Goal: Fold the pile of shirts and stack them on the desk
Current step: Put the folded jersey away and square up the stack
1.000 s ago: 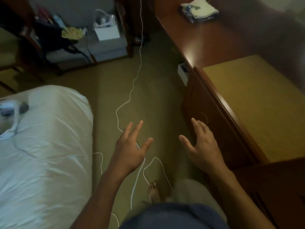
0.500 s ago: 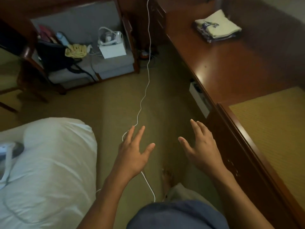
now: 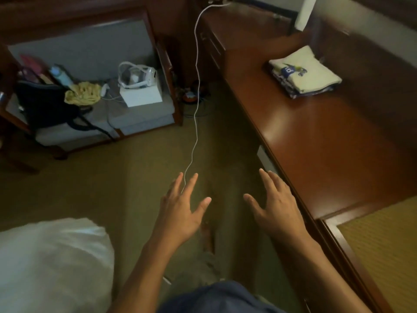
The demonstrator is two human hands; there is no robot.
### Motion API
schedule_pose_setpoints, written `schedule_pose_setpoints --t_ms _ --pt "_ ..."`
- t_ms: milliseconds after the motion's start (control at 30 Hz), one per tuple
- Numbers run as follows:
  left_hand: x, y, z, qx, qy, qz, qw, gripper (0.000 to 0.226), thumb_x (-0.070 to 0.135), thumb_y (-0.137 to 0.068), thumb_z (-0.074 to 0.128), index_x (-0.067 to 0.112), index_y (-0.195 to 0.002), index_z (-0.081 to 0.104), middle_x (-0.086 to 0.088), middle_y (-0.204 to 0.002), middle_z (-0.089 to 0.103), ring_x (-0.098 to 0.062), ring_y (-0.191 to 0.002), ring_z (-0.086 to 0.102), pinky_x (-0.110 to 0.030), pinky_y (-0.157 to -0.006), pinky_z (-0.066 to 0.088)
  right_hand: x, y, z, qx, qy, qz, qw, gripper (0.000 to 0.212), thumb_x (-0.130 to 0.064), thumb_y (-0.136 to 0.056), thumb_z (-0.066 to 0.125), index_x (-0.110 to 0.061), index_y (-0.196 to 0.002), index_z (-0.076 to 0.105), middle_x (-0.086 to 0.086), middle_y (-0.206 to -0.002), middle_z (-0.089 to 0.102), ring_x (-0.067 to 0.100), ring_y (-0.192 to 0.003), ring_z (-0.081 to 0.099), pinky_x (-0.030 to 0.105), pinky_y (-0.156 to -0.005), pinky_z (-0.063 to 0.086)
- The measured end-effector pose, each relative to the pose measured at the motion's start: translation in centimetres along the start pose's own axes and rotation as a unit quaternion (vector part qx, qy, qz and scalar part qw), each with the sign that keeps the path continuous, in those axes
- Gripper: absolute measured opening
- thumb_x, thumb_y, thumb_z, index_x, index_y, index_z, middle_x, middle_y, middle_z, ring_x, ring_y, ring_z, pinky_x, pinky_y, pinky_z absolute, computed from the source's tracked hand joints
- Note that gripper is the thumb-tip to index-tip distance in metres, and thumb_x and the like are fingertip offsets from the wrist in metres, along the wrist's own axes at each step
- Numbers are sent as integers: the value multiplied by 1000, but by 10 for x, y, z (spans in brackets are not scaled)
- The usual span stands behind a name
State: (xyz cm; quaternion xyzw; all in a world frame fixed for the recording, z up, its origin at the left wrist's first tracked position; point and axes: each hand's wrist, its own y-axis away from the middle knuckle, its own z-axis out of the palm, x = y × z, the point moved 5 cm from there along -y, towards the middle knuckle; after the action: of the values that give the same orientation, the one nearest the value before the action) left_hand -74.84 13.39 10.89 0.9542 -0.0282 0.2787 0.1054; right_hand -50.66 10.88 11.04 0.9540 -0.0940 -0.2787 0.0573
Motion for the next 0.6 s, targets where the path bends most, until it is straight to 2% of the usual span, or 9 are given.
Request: schedule_pose_setpoints --t_ms 167,300,600 --pt "22 -127 -15 -46 1 50 998 74 66 -95 46 45 -159 16 7 -169 2 -21 -155 11 -52 -124 20 -10 -98 -17 32 4 45 998 81 -67 -95 45 -36 -161 9 -3 -169 11 20 -154 12 50 -123 25" --pt "52 -212 -28 -81 -26 99 991 73 65 -96 46 46 -158 14 8 -169 0 -21 -155 8 -48 -126 12 -13 -160 -34 63 -2 81 995 80 -67 -95 46 -36 -160 11 -3 -168 15 21 -154 15 49 -122 27" --pt "108 -380 -18 -126 -86 145 978 74 66 -96 44 45 -159 11 7 -169 0 -21 -155 9 -48 -124 17 23 -304 -65 99 -27 153 983 82 -67 -94 48 -35 -160 11 -2 -168 16 20 -154 14 49 -123 24"
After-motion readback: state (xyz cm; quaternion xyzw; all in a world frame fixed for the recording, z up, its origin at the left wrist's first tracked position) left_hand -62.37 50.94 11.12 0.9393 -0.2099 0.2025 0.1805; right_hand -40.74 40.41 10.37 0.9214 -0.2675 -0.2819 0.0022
